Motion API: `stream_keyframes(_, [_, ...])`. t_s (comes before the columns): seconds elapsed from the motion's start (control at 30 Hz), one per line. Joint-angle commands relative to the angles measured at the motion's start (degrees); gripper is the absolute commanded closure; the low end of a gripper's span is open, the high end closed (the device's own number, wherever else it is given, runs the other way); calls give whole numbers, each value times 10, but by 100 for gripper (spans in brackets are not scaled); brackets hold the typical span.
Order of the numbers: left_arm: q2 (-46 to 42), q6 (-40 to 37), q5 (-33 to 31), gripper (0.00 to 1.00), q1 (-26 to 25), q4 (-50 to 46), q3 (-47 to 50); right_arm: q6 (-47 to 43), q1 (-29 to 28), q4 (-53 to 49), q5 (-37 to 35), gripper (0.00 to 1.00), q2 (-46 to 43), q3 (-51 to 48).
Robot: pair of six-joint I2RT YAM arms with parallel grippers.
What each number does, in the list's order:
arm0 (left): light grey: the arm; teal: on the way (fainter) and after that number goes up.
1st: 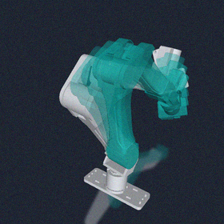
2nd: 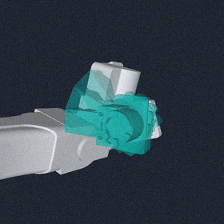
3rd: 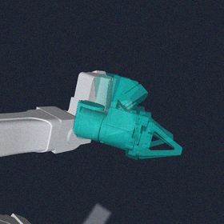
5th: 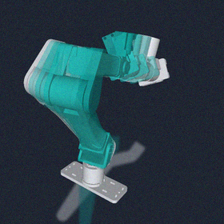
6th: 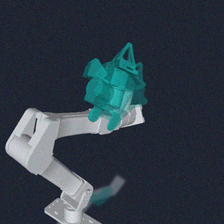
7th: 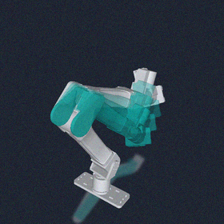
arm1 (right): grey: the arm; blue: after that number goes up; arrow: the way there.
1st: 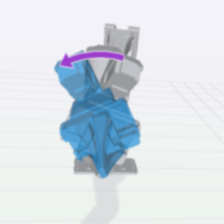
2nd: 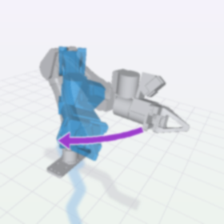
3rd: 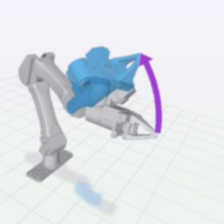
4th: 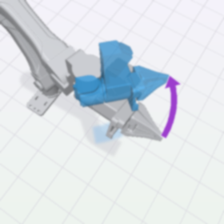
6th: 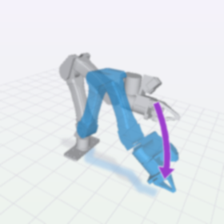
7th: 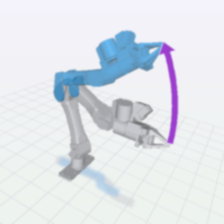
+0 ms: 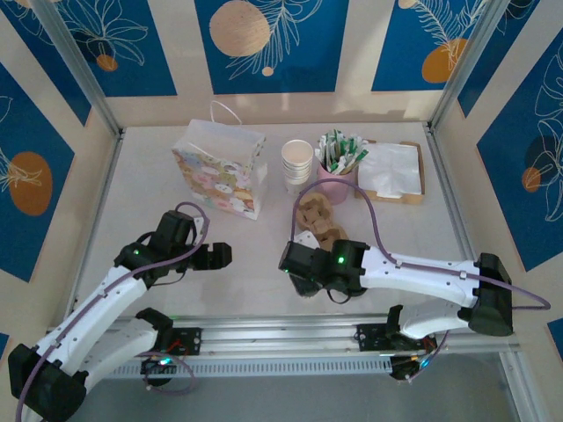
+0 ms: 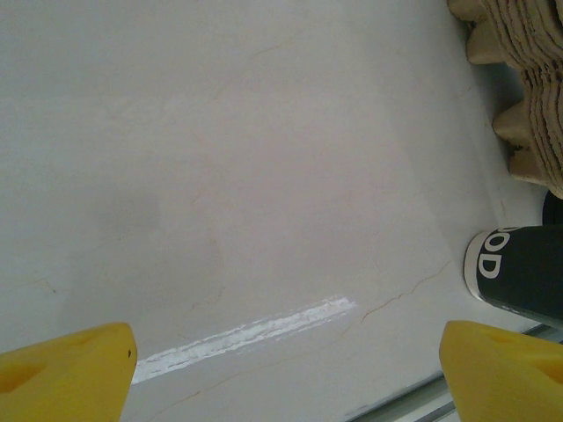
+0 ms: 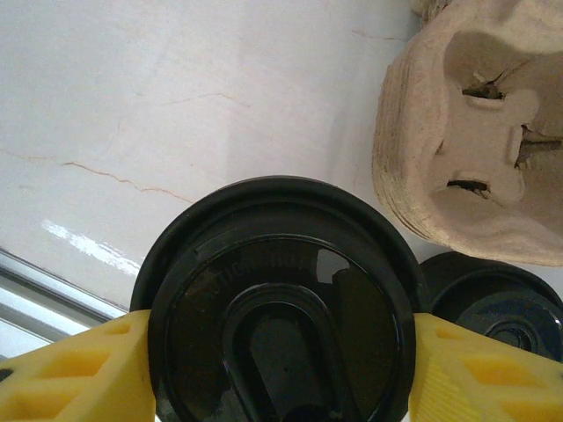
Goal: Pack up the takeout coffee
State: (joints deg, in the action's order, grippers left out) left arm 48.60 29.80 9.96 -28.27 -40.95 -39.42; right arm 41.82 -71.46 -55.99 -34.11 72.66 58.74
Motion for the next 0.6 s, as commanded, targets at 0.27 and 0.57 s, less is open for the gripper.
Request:
stream_keyframes(0.27, [0,-5,-7,11,-5,-4,-6,25,17,22,46,45,-31,-29])
stream_keyframes(0.57, [-1,-5,-7,11,-5,-4,-6,48,30,8,60,46,-45,-53])
